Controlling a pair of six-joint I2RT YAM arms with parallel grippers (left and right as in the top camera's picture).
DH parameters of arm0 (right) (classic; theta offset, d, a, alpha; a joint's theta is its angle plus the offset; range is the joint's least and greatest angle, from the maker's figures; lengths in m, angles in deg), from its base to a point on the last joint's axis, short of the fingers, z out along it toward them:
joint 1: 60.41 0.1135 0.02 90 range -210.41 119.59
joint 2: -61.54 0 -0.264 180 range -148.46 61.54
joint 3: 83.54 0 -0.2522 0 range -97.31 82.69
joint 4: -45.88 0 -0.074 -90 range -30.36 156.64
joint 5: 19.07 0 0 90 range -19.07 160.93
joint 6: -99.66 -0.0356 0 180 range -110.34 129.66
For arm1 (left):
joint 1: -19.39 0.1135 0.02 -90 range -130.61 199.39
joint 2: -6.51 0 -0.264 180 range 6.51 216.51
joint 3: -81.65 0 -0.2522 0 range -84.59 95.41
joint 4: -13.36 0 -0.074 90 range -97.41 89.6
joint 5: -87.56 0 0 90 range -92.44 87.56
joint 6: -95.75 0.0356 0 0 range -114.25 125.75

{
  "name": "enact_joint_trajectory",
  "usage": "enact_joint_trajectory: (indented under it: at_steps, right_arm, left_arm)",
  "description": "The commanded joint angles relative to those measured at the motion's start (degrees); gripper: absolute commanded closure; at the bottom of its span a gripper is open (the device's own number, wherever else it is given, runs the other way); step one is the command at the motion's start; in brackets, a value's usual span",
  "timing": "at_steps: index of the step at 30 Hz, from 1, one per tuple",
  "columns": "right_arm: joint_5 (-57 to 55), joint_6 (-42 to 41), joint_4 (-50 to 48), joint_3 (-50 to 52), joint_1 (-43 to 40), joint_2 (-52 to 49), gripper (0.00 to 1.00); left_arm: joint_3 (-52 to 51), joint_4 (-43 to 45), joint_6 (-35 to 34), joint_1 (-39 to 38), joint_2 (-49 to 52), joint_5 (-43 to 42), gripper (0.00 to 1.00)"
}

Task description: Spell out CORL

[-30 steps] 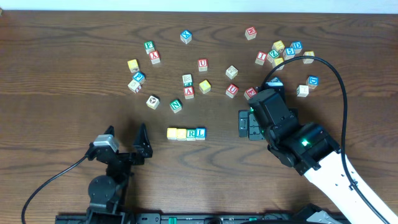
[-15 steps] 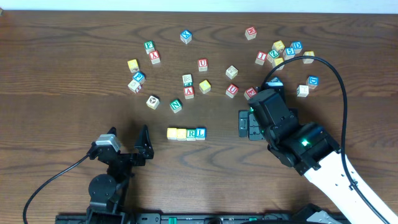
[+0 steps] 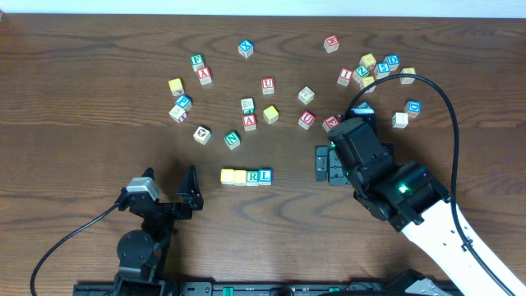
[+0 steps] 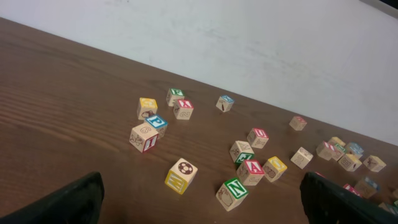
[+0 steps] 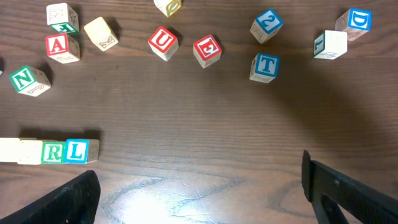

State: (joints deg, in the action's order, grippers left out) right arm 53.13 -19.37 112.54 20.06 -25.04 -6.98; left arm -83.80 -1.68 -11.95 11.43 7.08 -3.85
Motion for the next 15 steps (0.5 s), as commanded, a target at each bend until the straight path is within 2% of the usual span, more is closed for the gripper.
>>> enact_joint_trajectory:
  at_steps: [1, 15]
  right_arm:
    - [-0.7, 0.42, 0.07, -0.9, 0.35, -0.13, 0.01]
    - [-0.7, 0.42, 0.09, -0.9, 0.39, 0.33, 0.01]
  left_arm:
    - [-0.57, -2.8, 1.14, 0.28, -0.35, 0.52, 0.01]
    - [-0.57, -2.82, 1.14, 0.28, -0.35, 0.52, 0.01]
